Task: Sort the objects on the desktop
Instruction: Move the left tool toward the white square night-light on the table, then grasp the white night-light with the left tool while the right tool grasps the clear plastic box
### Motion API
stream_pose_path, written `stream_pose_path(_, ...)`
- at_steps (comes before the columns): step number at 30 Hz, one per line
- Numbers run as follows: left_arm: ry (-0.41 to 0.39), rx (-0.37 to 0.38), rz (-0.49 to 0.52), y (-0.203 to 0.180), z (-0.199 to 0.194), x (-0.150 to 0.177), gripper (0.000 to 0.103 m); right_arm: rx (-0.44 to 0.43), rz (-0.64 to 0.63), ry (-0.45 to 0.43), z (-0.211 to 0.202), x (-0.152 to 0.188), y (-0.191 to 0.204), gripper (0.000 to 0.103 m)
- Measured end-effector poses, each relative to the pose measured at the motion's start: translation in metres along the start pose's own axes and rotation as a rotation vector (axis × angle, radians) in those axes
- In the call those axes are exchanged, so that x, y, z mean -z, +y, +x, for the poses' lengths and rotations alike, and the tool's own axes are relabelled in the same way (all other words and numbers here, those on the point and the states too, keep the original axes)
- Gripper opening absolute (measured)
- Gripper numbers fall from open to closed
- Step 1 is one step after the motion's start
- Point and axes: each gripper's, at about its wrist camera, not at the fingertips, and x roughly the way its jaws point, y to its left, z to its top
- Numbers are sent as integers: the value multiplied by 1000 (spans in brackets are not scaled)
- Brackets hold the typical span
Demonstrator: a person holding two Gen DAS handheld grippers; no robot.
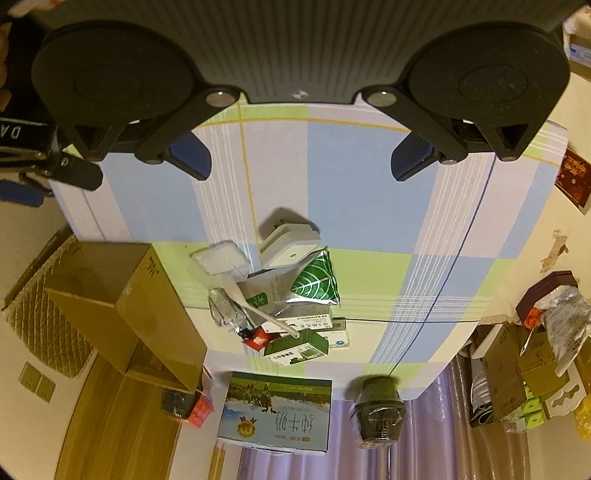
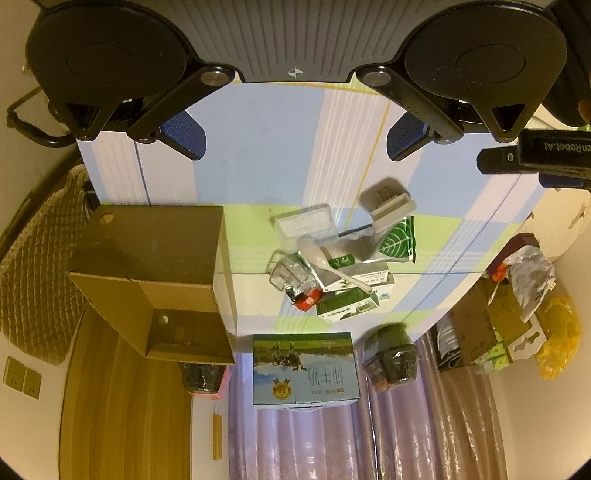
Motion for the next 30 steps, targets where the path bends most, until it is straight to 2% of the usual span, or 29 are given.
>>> stream_pose_path(12, 16, 31, -7, 22, 20, -16, 102, -14, -10, 23, 16, -1, 1, 101)
stream_pose_path(20, 33, 72, 96, 29, 52, -36, 102, -22, -15, 42, 39, -7, -2, 101)
stream_pose_path(30, 104, 147, 203, 34, 109, -58, 98, -39, -62, 58, 82, -21, -4, 101)
